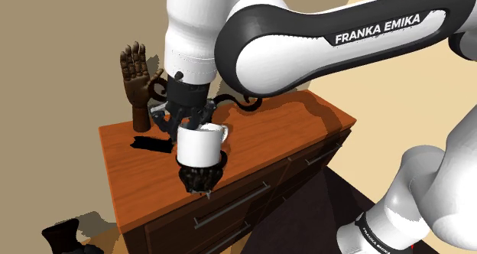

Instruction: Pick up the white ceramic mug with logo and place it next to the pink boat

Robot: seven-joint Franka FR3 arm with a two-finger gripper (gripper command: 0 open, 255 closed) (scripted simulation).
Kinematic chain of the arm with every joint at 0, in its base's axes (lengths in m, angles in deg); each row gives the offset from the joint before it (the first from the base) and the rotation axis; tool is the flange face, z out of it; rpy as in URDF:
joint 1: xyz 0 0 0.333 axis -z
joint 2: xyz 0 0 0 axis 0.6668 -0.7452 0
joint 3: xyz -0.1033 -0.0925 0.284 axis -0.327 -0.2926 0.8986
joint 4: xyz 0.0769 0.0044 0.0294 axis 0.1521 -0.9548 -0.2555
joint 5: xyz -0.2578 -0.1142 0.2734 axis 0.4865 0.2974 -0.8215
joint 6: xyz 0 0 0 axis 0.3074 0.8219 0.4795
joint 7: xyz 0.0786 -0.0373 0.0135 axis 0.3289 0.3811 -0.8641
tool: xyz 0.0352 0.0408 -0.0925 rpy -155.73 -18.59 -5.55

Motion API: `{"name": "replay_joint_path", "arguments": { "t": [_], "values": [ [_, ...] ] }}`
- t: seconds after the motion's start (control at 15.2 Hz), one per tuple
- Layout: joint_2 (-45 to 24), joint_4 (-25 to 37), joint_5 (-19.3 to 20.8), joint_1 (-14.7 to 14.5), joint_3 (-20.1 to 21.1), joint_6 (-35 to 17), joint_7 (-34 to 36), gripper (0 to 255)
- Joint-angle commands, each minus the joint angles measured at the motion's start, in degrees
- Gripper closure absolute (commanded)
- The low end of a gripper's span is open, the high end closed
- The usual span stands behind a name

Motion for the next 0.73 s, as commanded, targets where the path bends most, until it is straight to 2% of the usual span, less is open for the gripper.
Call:
{"name": "replay_joint_path", "arguments": {
  "t": [0.0,0.46,0.66],
  "values": [
    [-0.01,-0.05,0.0,0.01,-0.01,0.02,0.0,255],
    [-0.03,-0.02,0.01,0.02,-0.01,0.03,0.0,255],
    [0.51,1.66,-0.38,0.04,0.04,2.19,-0.44,255]
  ]
}}
